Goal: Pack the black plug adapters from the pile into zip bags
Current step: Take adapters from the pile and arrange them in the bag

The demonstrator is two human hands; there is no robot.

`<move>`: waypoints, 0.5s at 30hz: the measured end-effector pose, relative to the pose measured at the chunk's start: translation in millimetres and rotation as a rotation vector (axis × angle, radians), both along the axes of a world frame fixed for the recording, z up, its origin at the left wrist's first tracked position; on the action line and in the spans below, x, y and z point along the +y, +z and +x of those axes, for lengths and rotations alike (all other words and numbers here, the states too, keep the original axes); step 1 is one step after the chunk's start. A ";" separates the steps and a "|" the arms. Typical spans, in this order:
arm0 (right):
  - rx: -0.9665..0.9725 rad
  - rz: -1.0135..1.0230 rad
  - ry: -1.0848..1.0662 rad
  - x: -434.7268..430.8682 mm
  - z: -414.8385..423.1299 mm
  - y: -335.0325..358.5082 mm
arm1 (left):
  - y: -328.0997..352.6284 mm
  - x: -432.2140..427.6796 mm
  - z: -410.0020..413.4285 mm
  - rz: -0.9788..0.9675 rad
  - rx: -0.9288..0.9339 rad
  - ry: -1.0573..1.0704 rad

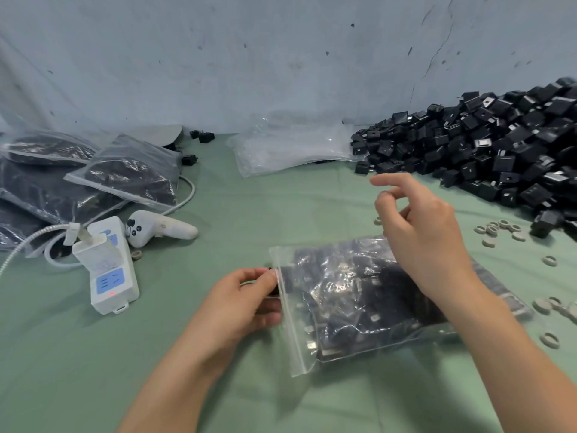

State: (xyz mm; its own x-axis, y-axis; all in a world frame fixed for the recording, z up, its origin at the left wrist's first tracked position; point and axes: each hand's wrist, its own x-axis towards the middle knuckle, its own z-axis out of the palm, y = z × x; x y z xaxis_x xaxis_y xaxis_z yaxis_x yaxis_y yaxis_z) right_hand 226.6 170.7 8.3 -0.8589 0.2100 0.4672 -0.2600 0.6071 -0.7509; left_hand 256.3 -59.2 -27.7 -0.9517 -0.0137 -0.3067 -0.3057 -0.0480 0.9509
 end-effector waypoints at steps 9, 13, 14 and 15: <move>0.010 -0.323 0.022 11.9 -4.0 -1.0 | -8.4 29.5 -13.2 0.014 0.063 0.088; 0.000 -0.336 0.031 14.8 -3.9 -2.3 | -7.3 33.9 -14.8 0.129 0.062 0.079; 0.002 -0.336 0.032 15.3 -3.4 -2.5 | -6.4 34.0 -16.1 0.187 0.053 0.099; 0.004 -0.337 0.034 14.7 -3.3 -2.6 | -5.1 32.5 -17.8 0.254 0.033 0.133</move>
